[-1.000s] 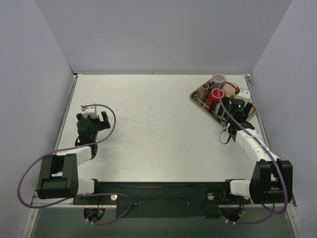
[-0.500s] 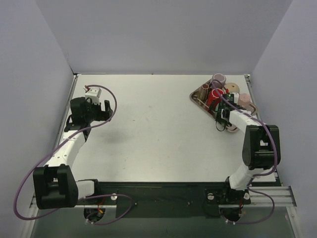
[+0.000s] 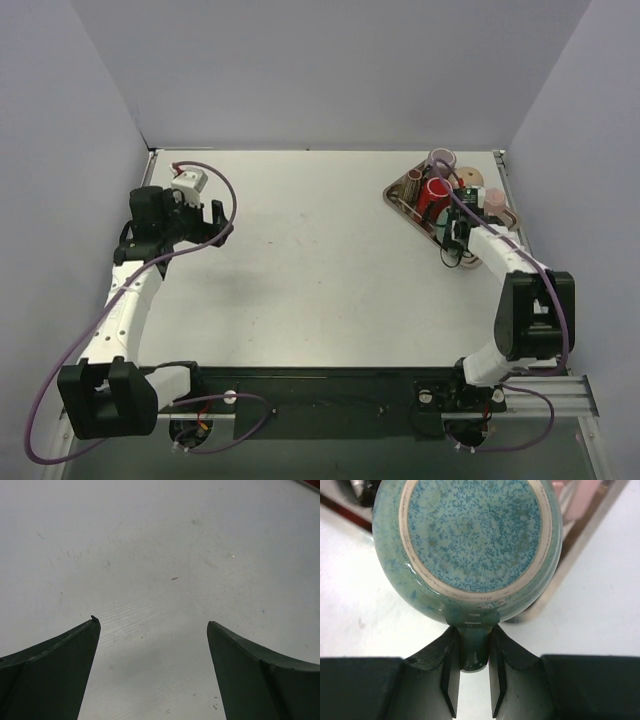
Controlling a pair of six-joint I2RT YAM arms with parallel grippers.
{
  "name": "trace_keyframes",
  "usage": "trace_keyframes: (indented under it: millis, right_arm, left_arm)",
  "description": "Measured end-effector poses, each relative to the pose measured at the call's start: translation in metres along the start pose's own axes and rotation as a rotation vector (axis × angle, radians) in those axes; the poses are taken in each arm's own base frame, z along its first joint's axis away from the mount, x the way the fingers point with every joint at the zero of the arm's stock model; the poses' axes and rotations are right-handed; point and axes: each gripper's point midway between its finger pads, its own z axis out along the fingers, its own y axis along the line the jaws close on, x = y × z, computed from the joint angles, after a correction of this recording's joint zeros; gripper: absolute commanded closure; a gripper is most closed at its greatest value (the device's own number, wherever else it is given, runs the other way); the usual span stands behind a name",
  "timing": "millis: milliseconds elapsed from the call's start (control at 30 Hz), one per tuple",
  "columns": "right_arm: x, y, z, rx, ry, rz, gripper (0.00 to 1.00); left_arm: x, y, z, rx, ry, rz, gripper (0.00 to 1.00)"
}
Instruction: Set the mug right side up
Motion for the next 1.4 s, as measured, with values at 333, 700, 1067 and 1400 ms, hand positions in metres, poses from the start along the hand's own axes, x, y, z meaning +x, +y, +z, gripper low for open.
trace_keyframes:
  millis: [333,700,1067,1400]
  right_arm:
    - [-0.049,0.068,-0.157,-0.368,-0.38,0.001,1.0]
    - [-0.016,0.254,-0.304,-1.153,-0.466,0.013,1.0]
    - [-0.009,0.33,-0.356,-1.427,-0.361,0.081,1.0]
    - [-0.007,0.346,-0.337,-1.365,-0.285,0.066,0.11]
  left_arm:
    - [-0.072,-0.072,-0.042,0.33,-0.075,-0.12,0.08]
    - [-0.098,-0.186,-0.061,0.759,-0.059,-0.286,0.08]
    - [-0.107,-0.19,-0.065,0.836,-0.108,-0.397,1.0]
    - [-0.089,-0.145,-0.032,0.561,-0.075,-0.365,1.0]
